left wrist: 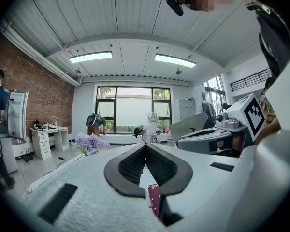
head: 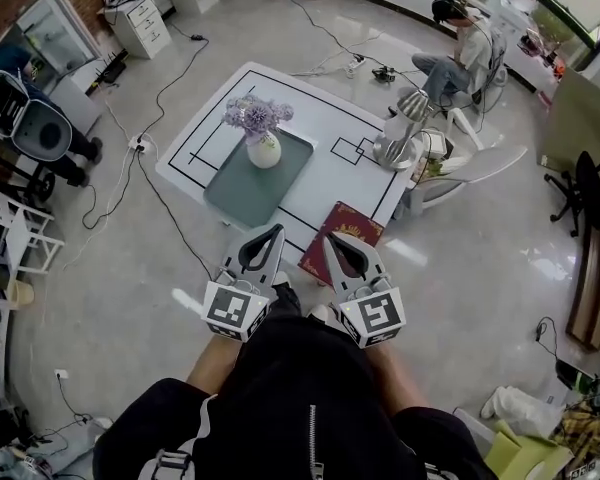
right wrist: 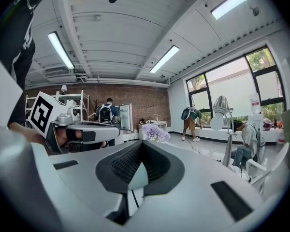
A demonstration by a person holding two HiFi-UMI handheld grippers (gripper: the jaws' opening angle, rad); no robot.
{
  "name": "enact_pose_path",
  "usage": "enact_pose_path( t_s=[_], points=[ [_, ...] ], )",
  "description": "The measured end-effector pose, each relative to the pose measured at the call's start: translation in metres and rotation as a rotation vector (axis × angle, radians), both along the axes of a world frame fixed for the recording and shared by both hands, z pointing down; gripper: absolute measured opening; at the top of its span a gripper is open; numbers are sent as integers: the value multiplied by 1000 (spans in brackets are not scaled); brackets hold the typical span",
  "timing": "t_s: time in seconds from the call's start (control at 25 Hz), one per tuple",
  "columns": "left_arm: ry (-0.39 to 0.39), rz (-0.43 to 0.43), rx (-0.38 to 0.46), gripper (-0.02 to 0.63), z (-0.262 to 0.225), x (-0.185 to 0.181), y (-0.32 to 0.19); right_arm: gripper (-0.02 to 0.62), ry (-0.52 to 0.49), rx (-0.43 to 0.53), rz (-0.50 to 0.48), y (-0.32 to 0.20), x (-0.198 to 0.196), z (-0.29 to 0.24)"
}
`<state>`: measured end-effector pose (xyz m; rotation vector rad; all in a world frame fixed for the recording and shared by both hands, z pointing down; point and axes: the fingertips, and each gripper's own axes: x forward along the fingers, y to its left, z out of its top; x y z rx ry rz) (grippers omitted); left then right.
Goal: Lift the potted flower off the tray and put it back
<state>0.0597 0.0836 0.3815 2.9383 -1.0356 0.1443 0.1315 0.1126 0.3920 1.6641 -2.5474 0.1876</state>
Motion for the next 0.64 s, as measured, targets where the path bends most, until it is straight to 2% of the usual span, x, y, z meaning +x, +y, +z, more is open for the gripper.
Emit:
enact_pose_path(
  t_s=[0.36, 0.64],
  points=[
    [-12, 34, 32, 5, -9, 14, 1, 6, 0, 9, -6, 3, -1, -2],
    [-16, 21, 40, 5, -9, 14, -1, 6, 48, 16, -17, 0, 0, -3]
  ],
)
